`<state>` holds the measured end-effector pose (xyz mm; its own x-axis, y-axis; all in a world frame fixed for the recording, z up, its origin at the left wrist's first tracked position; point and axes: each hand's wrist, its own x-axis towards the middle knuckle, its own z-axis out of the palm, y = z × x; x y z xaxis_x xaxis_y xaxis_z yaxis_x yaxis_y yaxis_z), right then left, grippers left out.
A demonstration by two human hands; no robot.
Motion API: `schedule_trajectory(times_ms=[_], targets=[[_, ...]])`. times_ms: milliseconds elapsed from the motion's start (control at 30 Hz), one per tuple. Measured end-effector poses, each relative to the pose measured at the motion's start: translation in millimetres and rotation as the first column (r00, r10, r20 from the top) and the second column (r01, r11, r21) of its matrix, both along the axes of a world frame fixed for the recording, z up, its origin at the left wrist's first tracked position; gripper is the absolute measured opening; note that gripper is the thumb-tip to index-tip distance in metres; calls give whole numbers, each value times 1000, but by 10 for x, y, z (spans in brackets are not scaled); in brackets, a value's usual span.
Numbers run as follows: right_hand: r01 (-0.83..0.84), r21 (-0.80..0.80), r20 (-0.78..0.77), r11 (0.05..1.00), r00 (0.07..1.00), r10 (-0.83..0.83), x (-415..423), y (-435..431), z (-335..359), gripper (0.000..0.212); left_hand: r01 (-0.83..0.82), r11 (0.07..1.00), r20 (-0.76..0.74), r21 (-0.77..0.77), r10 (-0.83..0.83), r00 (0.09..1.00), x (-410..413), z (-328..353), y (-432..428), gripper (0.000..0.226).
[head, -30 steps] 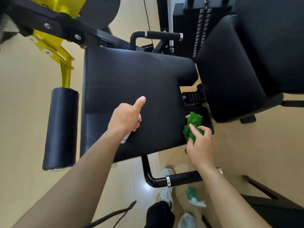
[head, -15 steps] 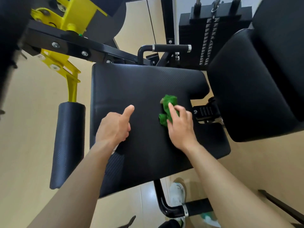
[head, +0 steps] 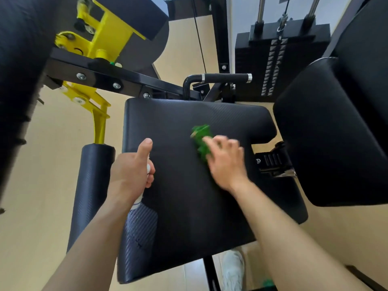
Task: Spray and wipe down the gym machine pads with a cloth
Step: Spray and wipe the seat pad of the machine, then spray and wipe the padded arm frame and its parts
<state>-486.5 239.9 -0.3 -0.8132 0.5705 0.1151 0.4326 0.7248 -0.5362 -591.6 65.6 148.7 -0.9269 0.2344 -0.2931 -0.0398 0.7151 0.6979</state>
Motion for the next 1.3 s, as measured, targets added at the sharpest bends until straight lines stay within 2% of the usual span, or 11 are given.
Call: schedule_trajectory(times_ms=[67,100,200,267,333,400,467,533,633,967,1300], targets=[[169,-121,106,978,982,-157,-173,176,-10,51,13,1000,-26,19,-12,1000,68,10,28,77],[177,-101,101,979,981,-167,-165,57,17,53,12,1000,-34,28,-11,999,99,10,41,77],[-94,13,-19,996,995,94,378,-798,143,53,-22,998,4,65,22,1000,192,28,102,76],[-300,-21,-78,954,951,298,933,-1290,206,55,-48,992,56,115,41,998,300,22,196,76],[-366,-40,-115,930,926,360,1285,-1362,178,53,-74,984,94,163,59,994,479,15,355,75],[-240,-62,-150,969,962,229,1451,-1173,172,55,-113,968,144,226,82,986,664,-10,565,72],[-16,-151,-158,988,987,-9,1582,-888,284,61,-187,940,225,284,125,966,790,-47,801,70],[137,-204,-190,969,966,-176,1711,-581,504,58,-273,905,303,325,174,937,828,-88,1037,69],[248,-261,-294,933,900,-322,1675,-117,845,54,-333,883,333,330,221,916,765,-164,1438,67],[321,-463,-345,826,793,-502,550,1106,994,46,-382,879,301,286,296,906,-47,-656,2639,67],[348,-626,-274,698,740,-614,-179,1393,549,46,-307,927,216,213,262,941,-626,-977,2996,57]])
